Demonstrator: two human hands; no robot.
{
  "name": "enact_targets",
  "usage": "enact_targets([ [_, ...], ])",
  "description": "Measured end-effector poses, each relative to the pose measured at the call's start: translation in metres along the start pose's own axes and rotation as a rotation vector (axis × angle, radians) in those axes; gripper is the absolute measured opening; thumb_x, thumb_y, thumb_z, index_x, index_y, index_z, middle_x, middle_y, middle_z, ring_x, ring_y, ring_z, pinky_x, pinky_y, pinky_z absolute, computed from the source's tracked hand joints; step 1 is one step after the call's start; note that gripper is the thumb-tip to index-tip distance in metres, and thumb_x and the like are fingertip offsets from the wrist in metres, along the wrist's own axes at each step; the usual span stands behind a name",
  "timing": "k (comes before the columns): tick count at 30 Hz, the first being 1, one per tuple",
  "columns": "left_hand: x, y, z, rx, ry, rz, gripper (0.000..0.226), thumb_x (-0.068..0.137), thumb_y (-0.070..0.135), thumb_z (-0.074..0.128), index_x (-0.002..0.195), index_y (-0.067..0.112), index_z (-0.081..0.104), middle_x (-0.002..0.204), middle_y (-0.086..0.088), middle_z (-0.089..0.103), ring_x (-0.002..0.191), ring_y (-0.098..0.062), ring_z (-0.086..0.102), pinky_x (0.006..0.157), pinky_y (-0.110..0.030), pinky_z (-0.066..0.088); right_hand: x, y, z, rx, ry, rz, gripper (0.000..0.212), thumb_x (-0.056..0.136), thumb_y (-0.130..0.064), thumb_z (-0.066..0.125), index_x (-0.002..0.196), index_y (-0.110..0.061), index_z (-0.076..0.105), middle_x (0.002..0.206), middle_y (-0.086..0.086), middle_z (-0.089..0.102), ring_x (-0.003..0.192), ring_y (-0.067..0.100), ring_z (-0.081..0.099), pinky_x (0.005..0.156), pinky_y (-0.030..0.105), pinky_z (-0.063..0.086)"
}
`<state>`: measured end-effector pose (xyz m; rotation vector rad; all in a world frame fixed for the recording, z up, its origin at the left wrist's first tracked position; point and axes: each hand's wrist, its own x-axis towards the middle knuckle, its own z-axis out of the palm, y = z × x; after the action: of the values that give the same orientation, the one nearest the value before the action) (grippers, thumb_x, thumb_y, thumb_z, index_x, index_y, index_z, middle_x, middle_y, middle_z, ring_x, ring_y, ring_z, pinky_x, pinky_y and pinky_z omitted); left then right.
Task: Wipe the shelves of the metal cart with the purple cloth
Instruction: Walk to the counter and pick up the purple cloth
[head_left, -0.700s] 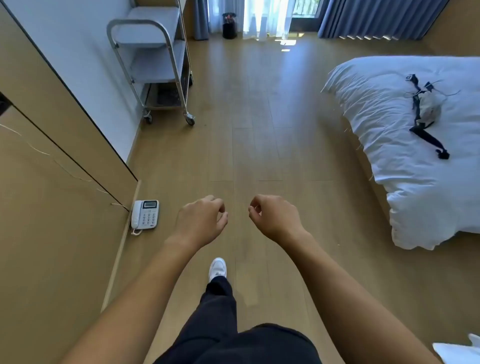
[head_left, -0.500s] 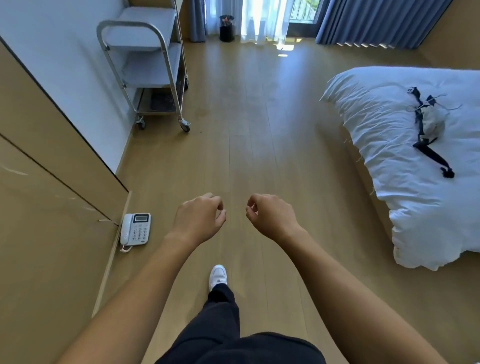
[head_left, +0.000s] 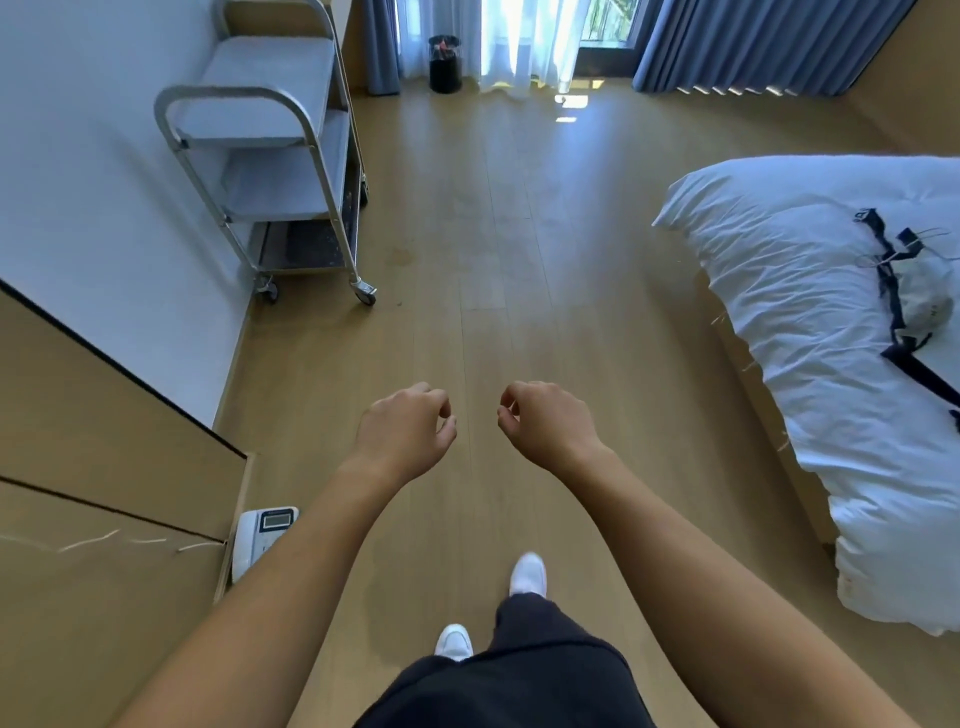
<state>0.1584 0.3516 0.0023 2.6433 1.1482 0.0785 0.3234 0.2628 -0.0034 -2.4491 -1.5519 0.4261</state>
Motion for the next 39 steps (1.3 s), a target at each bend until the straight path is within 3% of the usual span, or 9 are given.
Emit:
enact_targets([
  [6, 0.129, -0.012, 0.004, 0.025, -0.024, 0.007, 0.022, 0.092, 0.041, 0.049, 0.095, 0.025, 0.064, 0.098, 0.008, 0.061, 0.089, -0.016, 0.062, 0.071, -0.030, 0.049, 0.127, 0.027, -0.015, -0.023, 0.002, -0.016, 0.022, 0.092, -0.034, 0.047, 0.099, -0.020, 0.063, 0.098, -0.002, 0.066, 0.091, 0.021, 0.061, 0.072, 0.033, 0.051],
  [11, 0.253, -0.009, -0.005, 0.042, -0.048, -0.015, 0.021, 0.091, 0.040, 0.050, 0.095, 0.025, 0.064, 0.097, 0.007, 0.061, 0.089, -0.017, 0.060, 0.068, -0.028, 0.042, 0.246, 0.057, -0.038, -0.017, -0.030, -0.016, 0.024, 0.093, -0.035, 0.047, 0.099, -0.020, 0.064, 0.096, -0.001, 0.068, 0.087, 0.021, 0.064, 0.073, 0.036, 0.055],
  [20, 0.398, -0.025, -0.029, 0.039, -0.006, -0.067, 0.022, 0.092, 0.042, 0.049, 0.097, 0.026, 0.064, 0.096, 0.008, 0.061, 0.085, -0.015, 0.061, 0.066, -0.028, 0.045, 0.407, 0.078, -0.089, 0.064, -0.050, -0.051, 0.022, 0.092, -0.036, 0.048, 0.100, -0.023, 0.064, 0.095, -0.006, 0.069, 0.088, 0.018, 0.064, 0.072, 0.034, 0.054],
  [23, 0.437, -0.040, -0.031, 0.057, 0.041, -0.071, 0.021, 0.091, 0.041, 0.051, 0.095, 0.025, 0.064, 0.093, 0.009, 0.062, 0.080, -0.014, 0.061, 0.060, -0.026, 0.041, 0.449, 0.084, -0.092, 0.111, -0.002, -0.060, 0.019, 0.093, -0.034, 0.048, 0.097, -0.024, 0.065, 0.091, -0.009, 0.069, 0.082, 0.014, 0.064, 0.068, 0.032, 0.054],
  [28, 0.526, -0.083, -0.029, 0.058, 0.093, -0.026, 0.018, 0.090, 0.038, 0.055, 0.087, 0.024, 0.065, 0.087, 0.011, 0.062, 0.075, -0.011, 0.061, 0.060, -0.026, 0.048, 0.540, 0.082, -0.086, 0.084, 0.022, -0.110, 0.016, 0.094, -0.033, 0.048, 0.097, -0.027, 0.062, 0.092, -0.013, 0.067, 0.082, 0.010, 0.063, 0.068, 0.031, 0.053],
  [39, 0.744, -0.157, -0.066, 0.014, 0.002, 0.055, 0.023, 0.092, 0.041, 0.049, 0.094, 0.023, 0.065, 0.093, 0.010, 0.063, 0.080, -0.011, 0.062, 0.068, -0.030, 0.053, 0.762, 0.058, -0.119, 0.073, -0.011, -0.061, 0.018, 0.094, -0.035, 0.049, 0.100, -0.027, 0.063, 0.092, -0.013, 0.067, 0.083, 0.009, 0.062, 0.070, 0.034, 0.054],
])
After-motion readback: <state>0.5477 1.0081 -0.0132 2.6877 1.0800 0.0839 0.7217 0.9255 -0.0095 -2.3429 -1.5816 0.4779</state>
